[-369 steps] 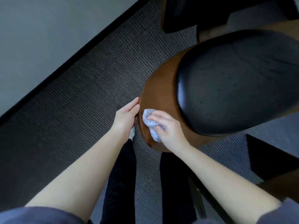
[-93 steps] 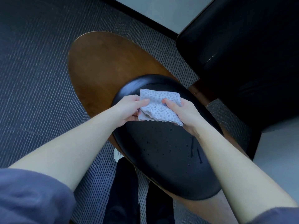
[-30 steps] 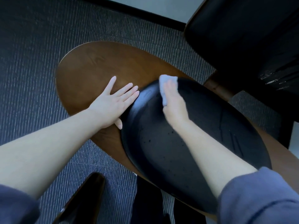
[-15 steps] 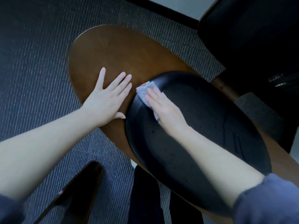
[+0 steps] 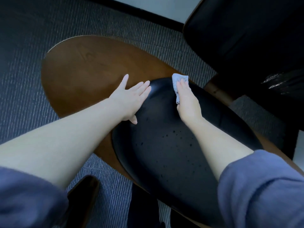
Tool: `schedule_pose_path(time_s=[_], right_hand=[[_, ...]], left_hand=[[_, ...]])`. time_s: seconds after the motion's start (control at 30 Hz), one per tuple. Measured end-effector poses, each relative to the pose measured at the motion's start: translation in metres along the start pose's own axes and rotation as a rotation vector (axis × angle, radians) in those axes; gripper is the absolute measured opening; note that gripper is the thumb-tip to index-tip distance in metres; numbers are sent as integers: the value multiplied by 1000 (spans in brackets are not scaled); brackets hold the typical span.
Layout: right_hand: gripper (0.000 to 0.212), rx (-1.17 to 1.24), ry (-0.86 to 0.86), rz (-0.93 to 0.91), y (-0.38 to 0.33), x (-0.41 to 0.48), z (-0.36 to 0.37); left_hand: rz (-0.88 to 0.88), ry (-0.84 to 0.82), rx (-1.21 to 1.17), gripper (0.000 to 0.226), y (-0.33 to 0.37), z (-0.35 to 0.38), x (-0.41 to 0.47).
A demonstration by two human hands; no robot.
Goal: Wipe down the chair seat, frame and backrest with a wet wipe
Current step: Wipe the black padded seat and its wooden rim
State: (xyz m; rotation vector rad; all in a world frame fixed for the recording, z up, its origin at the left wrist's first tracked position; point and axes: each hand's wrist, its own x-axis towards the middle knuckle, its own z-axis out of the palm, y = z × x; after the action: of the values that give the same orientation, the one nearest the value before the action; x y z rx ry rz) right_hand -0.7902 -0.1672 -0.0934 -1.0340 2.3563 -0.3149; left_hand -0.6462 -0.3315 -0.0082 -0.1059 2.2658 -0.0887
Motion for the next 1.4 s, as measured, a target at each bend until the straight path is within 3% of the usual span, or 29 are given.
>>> schedule_pose_path(time_s=[0.13, 0.23, 0.3, 0.4, 0.47, 0.63, 0.7, 0.8, 0.9, 0.97, 1.1, 1.17, 1.3, 1.4], right_hand=[[63, -64, 25, 322, 42, 2, -5], [47, -15, 11, 565, 51, 10, -17], [50, 65, 2, 448, 34, 15, -17], [65, 151, -83, 22, -4, 11, -8], [69, 107, -67, -75, -1, 7, -5], [54, 31, 58, 356, 58, 2, -23], [33, -36, 32, 299, 49, 10, -26], [8, 8, -32, 34, 7, 25, -24], [15, -84, -35, -44, 9, 30, -24], [17, -93, -105, -4, 32, 30, -34], [31, -184, -134, 262, 68, 32, -43], [27, -139, -125, 239, 52, 37, -42], [48, 10, -130, -89, -11, 22, -22], [57, -16, -66, -429, -36, -2, -7]], left_hand=[[-21, -70, 71, 126, 8, -6, 15], [-69, -65, 112, 126, 15, 1, 18], [-71, -73, 124, 126, 16, 0, 18], [-65, -73, 113, 123, 15, -1, 16], [-67, -73, 114, 121, 14, 0, 16], [-92, -60, 127, 121, 18, 3, 16], [-103, -51, 125, 121, 20, 3, 15], [-123, -24, 127, 122, 21, 3, 13], [-163, -3, 110, 121, 23, 4, 8], [-216, 22, 88, 119, 23, 8, 4], [-293, 75, 21, 112, 24, 17, -2], [-315, 110, 8, 109, 27, 19, -5], [-370, 169, -75, 101, 27, 31, -19], [-406, 215, -167, 96, 29, 46, -42]])
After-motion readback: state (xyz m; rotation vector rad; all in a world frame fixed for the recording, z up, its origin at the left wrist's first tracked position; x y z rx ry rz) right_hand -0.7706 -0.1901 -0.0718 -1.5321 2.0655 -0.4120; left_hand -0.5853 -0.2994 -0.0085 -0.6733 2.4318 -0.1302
